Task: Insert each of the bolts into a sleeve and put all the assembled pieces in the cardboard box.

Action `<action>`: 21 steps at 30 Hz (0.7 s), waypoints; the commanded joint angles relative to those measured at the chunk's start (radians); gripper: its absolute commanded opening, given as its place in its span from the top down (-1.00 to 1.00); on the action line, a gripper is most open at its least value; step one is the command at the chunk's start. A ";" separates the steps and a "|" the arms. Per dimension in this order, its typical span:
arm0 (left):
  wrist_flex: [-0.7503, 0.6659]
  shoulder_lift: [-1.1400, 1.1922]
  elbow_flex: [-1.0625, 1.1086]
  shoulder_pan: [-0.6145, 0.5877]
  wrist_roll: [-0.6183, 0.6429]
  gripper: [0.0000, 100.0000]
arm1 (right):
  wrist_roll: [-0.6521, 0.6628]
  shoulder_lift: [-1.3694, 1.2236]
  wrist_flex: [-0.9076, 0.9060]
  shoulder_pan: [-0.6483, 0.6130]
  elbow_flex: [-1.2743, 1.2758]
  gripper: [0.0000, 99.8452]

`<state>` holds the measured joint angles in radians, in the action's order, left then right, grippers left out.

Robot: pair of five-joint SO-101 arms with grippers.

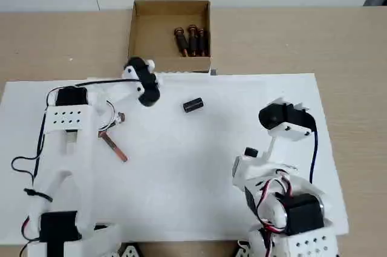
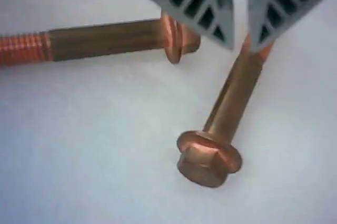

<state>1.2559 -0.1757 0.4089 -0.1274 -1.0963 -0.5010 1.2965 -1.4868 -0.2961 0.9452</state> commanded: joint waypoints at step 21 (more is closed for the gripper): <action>0.003 0.325 -0.259 -0.003 -0.144 0.80 | 0.008 0.004 0.041 0.010 0.017 0.99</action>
<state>1.2559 0.1343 0.2110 -0.1274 -1.2283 -0.5010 1.2965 -1.4668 -0.2946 0.9682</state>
